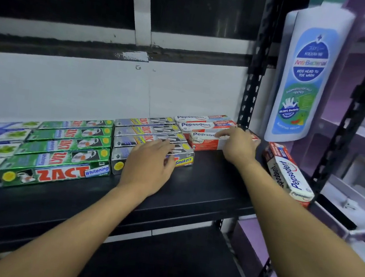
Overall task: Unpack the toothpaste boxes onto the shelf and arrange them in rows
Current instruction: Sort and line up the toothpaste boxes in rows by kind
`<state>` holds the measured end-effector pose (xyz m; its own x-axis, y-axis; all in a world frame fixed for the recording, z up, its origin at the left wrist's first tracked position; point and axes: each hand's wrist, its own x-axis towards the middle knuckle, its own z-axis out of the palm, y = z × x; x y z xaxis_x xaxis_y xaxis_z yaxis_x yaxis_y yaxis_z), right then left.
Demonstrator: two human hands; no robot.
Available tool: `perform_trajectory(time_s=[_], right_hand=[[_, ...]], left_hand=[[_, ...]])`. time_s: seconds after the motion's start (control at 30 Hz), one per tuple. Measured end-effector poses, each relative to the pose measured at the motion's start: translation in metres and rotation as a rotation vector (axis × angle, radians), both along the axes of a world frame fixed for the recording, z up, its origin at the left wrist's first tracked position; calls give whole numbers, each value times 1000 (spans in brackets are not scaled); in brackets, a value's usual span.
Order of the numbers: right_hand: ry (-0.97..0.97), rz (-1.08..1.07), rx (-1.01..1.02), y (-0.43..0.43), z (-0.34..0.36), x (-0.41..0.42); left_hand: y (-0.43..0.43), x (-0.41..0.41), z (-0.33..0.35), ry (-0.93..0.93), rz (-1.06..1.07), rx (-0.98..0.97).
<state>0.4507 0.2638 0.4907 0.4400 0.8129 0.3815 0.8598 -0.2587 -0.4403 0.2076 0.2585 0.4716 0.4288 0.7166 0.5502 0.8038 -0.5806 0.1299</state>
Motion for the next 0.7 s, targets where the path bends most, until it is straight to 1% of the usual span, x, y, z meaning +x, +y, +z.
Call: perform_trajectory(time_s=[0.03, 0.1, 0.37, 0.47, 0.53, 0.6, 0.63, 0.7], right_hand=[[47, -39, -16, 1, -3, -7], [151, -35, -28, 9, -12, -14], [89, 165, -1, 28, -23, 10], [144, 210, 17, 27, -23, 8], [160, 197, 52, 27, -25, 8], [99, 119, 71, 25, -26, 7], [102, 77, 63, 22, -26, 6], [207, 32, 21, 18, -23, 3]], left_hand=[[0, 0, 0, 0, 3, -4], [-2, -1, 1, 6, 6, -14], [2, -1, -2, 0, -2, -8], [0, 0, -2, 1, -5, -20], [-1, 0, -1, 0, -5, -34], [-2, 0, -1, 2, 1, -49], [-2, 0, -1, 3, 4, -52], [-2, -1, -1, 4, 9, -53]])
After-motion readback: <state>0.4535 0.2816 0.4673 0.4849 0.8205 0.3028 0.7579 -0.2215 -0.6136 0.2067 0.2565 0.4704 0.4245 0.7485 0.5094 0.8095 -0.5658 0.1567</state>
